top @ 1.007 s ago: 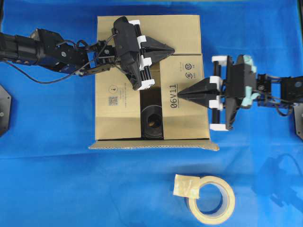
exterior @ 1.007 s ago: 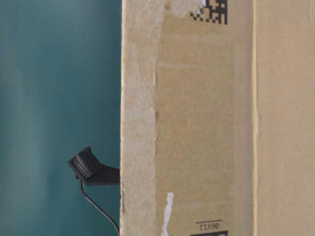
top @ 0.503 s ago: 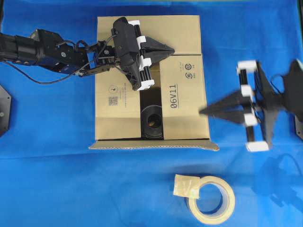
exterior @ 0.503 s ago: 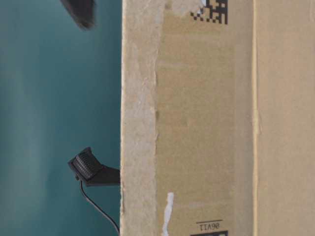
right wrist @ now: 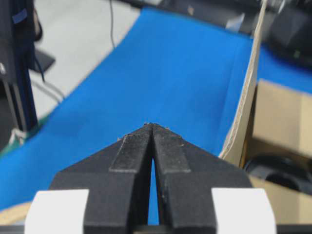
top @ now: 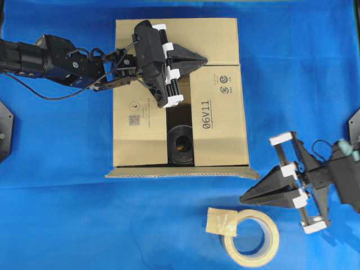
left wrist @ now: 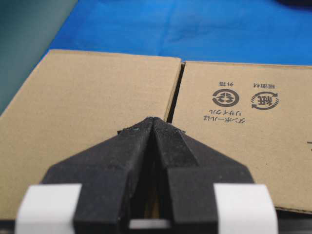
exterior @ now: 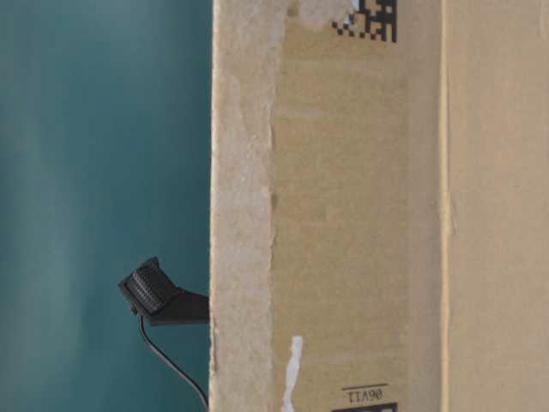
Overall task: Close the cardboard box.
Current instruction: 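Move the right gripper down to the front flap edge, then lift and fold the front flap over the spools with the right gripper, then move the left gripper to the back flap's top edge, then fold the back flap forward over the box with the left gripper, then press the closed top flaps down with both grippers along the seam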
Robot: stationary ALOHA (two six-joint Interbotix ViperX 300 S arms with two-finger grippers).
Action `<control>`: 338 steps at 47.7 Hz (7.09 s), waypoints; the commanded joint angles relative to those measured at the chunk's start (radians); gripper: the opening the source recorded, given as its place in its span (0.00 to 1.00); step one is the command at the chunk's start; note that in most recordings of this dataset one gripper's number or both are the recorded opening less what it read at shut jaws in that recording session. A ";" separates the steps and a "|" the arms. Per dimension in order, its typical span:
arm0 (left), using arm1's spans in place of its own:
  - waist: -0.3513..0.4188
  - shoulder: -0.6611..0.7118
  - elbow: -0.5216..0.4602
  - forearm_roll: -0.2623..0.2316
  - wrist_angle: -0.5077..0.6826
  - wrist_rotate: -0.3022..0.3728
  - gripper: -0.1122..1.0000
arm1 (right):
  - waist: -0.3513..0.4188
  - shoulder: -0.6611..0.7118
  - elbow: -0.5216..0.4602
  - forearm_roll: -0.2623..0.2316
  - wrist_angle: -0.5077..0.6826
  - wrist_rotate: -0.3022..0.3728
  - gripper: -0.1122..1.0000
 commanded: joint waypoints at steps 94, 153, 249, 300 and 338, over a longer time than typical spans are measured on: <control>-0.020 -0.184 -0.018 -0.002 0.184 -0.009 0.10 | -0.341 0.144 0.037 0.179 0.051 0.012 0.10; 0.270 -0.066 -0.540 0.008 1.227 0.092 0.10 | -0.341 0.147 0.035 0.179 0.018 0.000 0.10; -0.046 -0.417 -0.140 0.002 1.068 -0.123 0.10 | -0.360 0.147 0.029 0.173 0.006 -0.015 0.10; -0.089 -0.437 0.178 -0.002 0.632 -0.313 0.10 | -0.391 0.147 0.028 0.173 -0.006 -0.028 0.10; -0.103 -0.485 0.241 0.000 0.471 -0.301 0.10 | -0.423 0.149 0.025 0.173 -0.003 -0.026 0.10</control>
